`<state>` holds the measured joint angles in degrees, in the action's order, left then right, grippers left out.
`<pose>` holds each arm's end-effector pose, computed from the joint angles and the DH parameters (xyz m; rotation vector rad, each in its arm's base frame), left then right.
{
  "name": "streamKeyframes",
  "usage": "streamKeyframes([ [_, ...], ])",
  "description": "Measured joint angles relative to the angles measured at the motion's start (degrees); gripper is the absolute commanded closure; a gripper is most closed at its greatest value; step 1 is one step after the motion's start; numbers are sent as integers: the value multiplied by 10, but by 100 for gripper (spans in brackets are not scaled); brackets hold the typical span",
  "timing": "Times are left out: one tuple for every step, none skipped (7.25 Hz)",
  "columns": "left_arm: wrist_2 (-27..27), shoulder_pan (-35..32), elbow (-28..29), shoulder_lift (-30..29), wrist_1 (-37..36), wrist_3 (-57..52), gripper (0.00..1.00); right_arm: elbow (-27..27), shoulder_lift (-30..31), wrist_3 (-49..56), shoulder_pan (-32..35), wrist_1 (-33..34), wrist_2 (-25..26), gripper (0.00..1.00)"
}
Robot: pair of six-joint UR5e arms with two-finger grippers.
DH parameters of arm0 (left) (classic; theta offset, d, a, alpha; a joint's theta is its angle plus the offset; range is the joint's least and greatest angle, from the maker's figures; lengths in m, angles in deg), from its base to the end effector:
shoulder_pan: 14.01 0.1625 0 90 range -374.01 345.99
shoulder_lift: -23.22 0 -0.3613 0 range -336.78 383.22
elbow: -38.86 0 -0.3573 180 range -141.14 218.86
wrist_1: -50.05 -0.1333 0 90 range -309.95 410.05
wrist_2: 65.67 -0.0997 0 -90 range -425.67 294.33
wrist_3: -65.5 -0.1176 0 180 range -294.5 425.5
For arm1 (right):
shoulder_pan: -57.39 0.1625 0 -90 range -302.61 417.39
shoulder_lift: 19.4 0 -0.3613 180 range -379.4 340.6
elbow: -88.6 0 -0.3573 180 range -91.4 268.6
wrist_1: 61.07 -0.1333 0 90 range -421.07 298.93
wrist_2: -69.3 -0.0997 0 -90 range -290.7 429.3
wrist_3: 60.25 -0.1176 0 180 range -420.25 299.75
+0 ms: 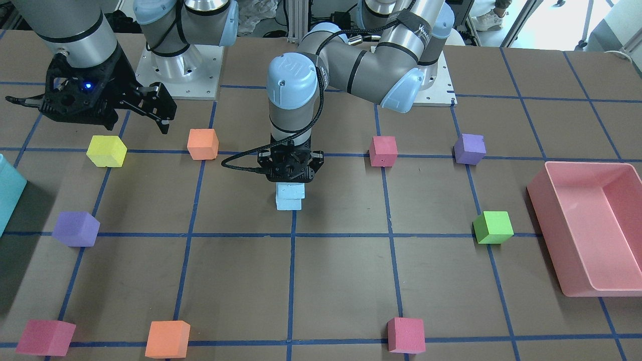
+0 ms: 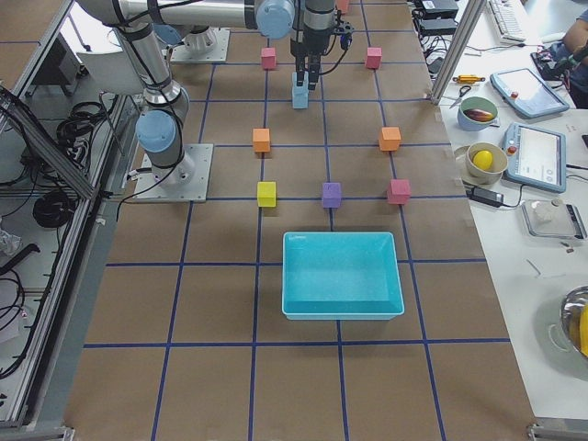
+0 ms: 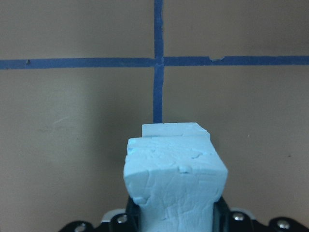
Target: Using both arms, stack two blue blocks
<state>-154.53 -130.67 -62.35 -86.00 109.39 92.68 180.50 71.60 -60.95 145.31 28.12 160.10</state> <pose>-0.3578 -0.4103 0.2055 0.0141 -3.1220 -0.0085 0.1153 -0.4516 0.3976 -0.0755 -3.1267 -0.0469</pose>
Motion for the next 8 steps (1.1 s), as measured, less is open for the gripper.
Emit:
streamKeyframes([
  [0, 0, 0, -3, -6, 1, 97, -1, 3, 0, 1, 0, -2, 0],
  [0, 0, 0, -6, -8, 2, 89, 0, 6, 1, 2, -1, -3, 0],
  [0, 0, -1, -7, -9, 2, 78, 2, 9, 3, 3, -1, -4, 0],
  [1, 0, -2, -8, -10, 2, 15, 2, 10, 5, 4, -1, -4, 0],
  [1, 0, -3, -8, -10, 3, 0, 3, 11, 7, 4, -1, -3, 0],
  [2, -1, -3, -7, -9, 3, 0, 4, 11, 8, 4, -1, -3, 0],
  [5, -1, -3, -3, -10, 3, 0, 5, 11, 8, 3, -1, -2, 0],
  [12, -1, -3, 4, -10, 2, 0, 7, 11, 9, 2, -1, 0, 0],
])
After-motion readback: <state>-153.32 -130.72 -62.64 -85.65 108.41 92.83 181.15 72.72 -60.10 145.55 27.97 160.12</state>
